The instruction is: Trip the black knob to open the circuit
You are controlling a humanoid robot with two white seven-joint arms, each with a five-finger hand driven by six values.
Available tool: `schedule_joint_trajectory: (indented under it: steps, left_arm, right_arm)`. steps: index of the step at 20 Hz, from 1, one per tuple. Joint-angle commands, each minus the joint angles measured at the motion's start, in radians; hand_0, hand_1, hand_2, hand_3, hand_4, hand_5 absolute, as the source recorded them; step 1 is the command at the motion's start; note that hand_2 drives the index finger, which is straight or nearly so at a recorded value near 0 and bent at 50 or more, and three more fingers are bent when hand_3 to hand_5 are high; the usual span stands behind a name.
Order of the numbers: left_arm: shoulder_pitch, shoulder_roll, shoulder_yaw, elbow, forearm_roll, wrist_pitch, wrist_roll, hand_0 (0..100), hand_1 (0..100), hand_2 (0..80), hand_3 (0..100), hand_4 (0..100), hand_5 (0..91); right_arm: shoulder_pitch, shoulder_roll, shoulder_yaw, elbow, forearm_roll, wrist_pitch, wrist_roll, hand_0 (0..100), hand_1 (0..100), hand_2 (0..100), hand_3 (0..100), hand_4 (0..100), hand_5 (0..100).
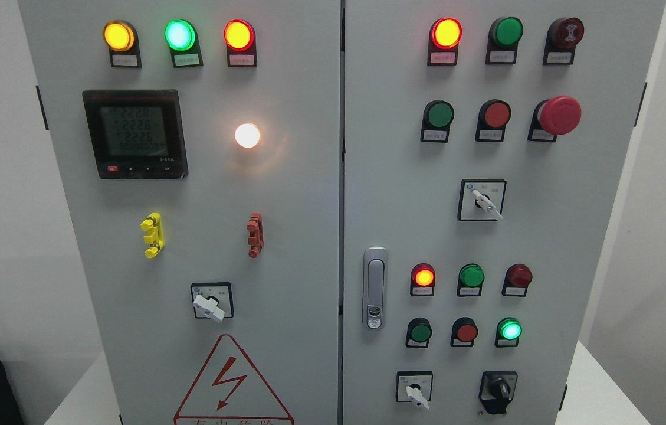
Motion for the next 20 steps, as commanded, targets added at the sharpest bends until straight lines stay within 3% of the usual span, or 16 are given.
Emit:
schedule_joint_trajectory:
  steps: [1,8,11,20]
  left_arm:
    - [0.0,0.0,0.0,-0.025,0.0,-0.001,0.0,12,39,0.0,0,0,0.0]
    - [0.0,0.0,0.0,-0.025,0.0,-0.001,0.0,12,39,0.0,0,0,0.0]
    - [0.0,0.0,0.0,-0.025,0.0,-0.001,0.0,12,39,0.0,0,0,0.0]
    - [0.0,0.0,0.0,-0.025,0.0,0.001,0.0,12,39,0.0,0,0,0.0]
  right_arm:
    - [0.058,-0.031,-0.023,-0.068,-0.012,-0.019,0.003,0,0,2,11,8,8]
    - [0.078,-0.044,-0.022,-0.092,-0.035,-0.02,0.005,0,0,0,9,4,0]
    - [0.081,-0.045,-0.022,-0.095,-0.035,-0.02,0.023,0,0,0,7,2,0]
    - [0.087,-0.044,-0.02,-0.094,-0.035,-0.02,0.025,0,0,0,1,0,0]
